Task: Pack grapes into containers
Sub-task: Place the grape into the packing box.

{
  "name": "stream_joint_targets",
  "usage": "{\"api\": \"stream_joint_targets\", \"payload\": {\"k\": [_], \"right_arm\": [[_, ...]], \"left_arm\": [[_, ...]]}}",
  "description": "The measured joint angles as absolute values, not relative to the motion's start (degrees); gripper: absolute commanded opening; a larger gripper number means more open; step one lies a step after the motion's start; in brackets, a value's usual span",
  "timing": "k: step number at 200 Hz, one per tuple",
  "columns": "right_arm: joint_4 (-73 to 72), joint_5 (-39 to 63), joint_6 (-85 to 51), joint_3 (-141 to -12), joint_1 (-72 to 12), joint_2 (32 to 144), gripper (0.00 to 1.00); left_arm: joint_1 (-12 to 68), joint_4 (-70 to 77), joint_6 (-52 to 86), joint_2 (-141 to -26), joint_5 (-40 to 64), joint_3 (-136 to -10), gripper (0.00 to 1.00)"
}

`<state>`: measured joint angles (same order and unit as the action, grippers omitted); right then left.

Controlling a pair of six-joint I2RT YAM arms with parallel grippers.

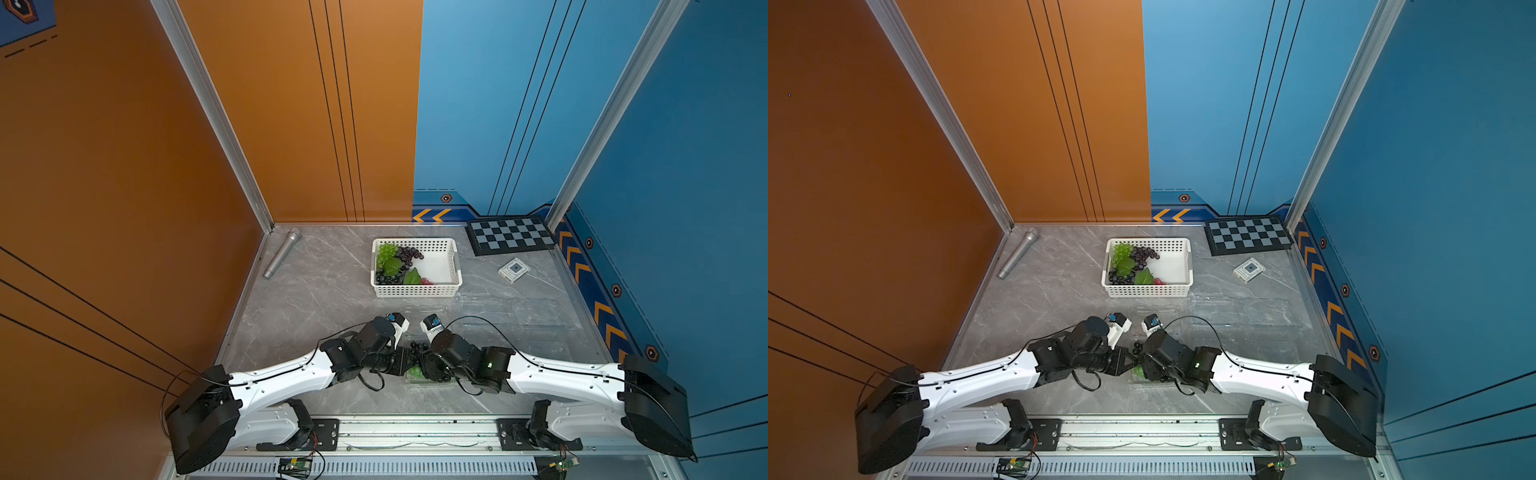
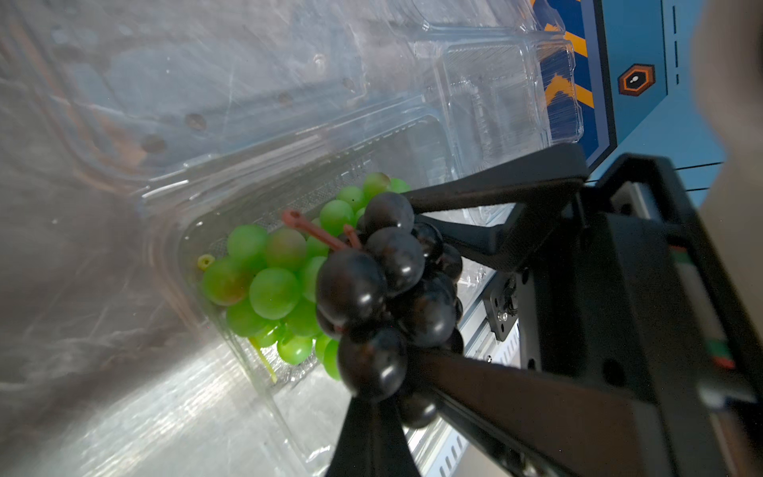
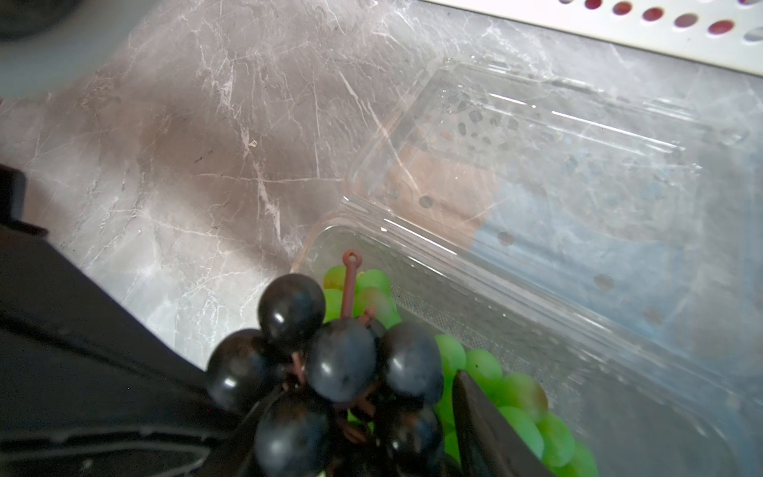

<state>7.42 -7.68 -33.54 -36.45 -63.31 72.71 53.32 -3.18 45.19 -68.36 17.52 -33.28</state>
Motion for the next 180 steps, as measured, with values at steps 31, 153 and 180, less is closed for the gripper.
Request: {"api": "stream_joint_targets", "payload": {"k": [31, 153, 180], "right_arm": [[7.25, -7.79, -34.0, -36.4, -63.31, 73.28, 0.61], [6.37, -8.1, -35.0, -36.4, -62.89, 75.24, 0.66], [6.42, -7.77, -35.03, -36.38, -62.43, 75.24, 0.71]], "left_arm": [[53.39, -2.46, 45.82, -68.62, 17.74, -33.28, 0.0], [54.06, -0.47, 50.28, -68.82, 18.65, -33.3, 0.0], [53.89, -0.25, 51.27, -68.93, 18.41, -33.3, 0.12]]}}
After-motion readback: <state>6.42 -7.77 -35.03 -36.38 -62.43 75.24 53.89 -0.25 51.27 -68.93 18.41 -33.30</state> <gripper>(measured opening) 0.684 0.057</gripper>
